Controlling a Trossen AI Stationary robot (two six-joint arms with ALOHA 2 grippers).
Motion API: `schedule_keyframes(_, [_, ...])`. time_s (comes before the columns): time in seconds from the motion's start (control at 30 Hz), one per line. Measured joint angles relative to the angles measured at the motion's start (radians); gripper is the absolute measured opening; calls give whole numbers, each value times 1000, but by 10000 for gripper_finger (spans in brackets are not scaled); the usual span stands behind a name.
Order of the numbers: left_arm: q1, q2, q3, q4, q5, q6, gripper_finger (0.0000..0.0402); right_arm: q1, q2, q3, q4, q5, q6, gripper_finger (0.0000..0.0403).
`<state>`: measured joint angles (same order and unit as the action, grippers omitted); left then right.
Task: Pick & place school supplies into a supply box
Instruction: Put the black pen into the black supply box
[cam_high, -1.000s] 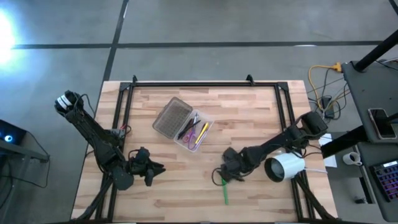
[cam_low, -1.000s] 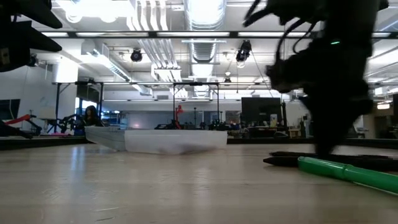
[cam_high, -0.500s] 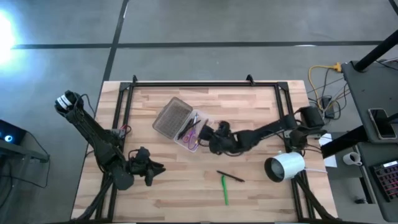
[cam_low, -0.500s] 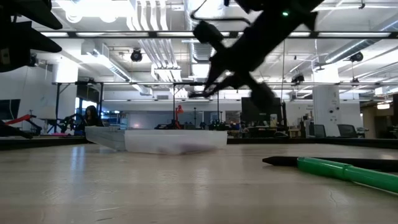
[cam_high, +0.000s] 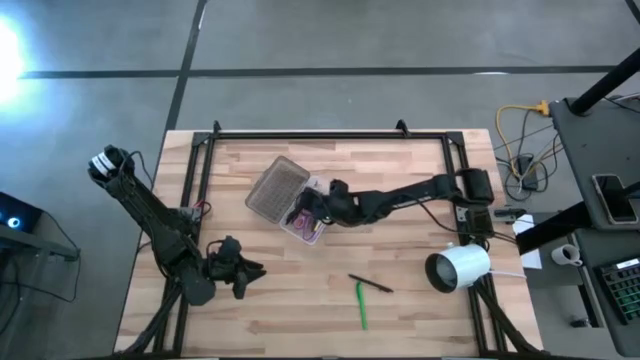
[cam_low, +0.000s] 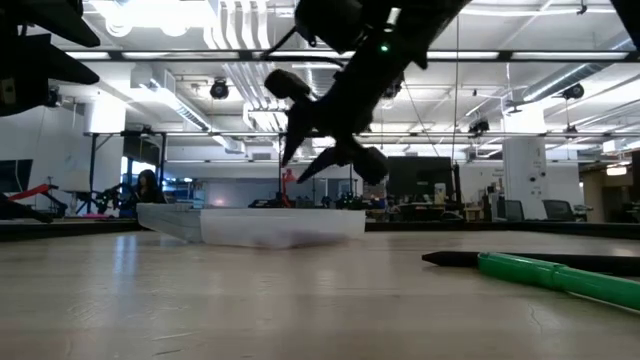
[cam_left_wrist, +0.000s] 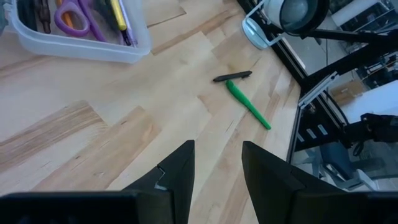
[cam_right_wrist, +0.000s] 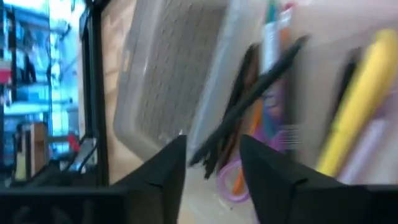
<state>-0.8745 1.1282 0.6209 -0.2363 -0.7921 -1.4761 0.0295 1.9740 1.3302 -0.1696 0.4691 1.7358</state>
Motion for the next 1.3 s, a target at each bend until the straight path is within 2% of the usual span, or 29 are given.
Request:
schedule_keyframes(0.1, [0, 0, 0, -2, 0, 0, 117, -1, 23, 55, -40, -62, -95, 173])
schedule_keyframes(0.23, [0, 0, 0, 1, 0, 0, 117, 19, 19, 114, -165, -106, -374, 201])
schedule_keyframes(0.4, [0, 0, 0, 1, 0, 0, 117, 92, -7, 189, -516, -273, -734, 204])
schedule_keyframes(0.5, [0, 0, 0, 1, 0, 0, 117, 175, -9, 202, -733, -345, -873, 196])
schedule_keyframes(0.63, [0, 0, 0, 1, 0, 0, 117, 330, -9, 197, -884, -357, -916, 184])
schedule_keyframes(0.77, [0, 0, 0, 0, 0, 0, 117, 475, -9, 183, -872, -360, -906, 177])
schedule_keyframes(0.87, [0, 0, 0, 0, 0, 0, 117, 537, -9, 165, -835, -362, -872, 175])
schedule_keyframes(1.03, [0, 0, 0, 0, 0, 0, 117, 545, -9, 102, -801, -364, -780, 175])
schedule_keyframes(1.17, [0, 0, 0, 0, 0, 0, 117, 523, -9, 37, -693, -372, -821, 175])
schedule_keyframes(1.3, [0, 0, 0, 4, 0, 0, 117, 496, -9, -23, -664, -363, -810, 175])
